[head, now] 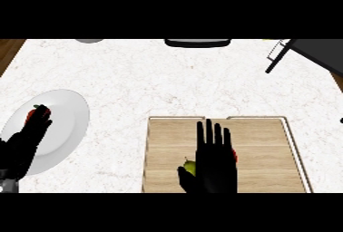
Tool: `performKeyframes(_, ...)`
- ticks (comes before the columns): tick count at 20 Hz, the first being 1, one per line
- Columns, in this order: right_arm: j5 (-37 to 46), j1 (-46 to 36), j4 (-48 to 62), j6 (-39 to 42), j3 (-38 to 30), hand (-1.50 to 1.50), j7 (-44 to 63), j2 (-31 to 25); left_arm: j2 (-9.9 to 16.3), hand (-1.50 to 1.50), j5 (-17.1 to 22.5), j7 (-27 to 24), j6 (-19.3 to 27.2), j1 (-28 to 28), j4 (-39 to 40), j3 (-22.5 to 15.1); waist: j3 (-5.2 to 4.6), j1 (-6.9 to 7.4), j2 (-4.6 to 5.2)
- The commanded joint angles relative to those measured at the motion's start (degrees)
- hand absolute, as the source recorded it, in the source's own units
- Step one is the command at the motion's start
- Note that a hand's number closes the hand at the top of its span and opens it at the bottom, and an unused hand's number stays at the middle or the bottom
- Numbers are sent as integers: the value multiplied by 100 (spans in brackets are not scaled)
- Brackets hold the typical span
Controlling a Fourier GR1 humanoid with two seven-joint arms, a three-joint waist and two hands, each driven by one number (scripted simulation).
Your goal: Pick the tomato from the tray and place it in the tiered shelf
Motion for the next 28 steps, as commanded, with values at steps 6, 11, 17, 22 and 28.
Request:
performKeyframes(6, 82, -130, -26, 2079, -641, -150, 731, 343, -187, 0, -196, 160, 219, -56, -126, -124, 22, 8, 26)
performKeyframes(11, 376, -110, -143, 2373, -1013, -150, 480, 427, -23, 0, -28, -226, -191, -50, 298, 150, 20, 17, 35)
performKeyframes(17, 790, 23, 213, 2145, -1228, -150, -40, 418, -85, 0, -125, -315, -239, 98, 228, 196, 26, 50, 41)
performKeyframes(22, 995, 370, -88, 2033, -1411, -150, -573, 203, -293, 0, -326, 34, -97, -206, 105, 172, 28, 23, 42)
performKeyframes(28, 1236, -81, 786, 1794, -1777, -150, -830, 554, -530, 0, -585, -8, -108, -125, 47, 190, 29, 44, 44)
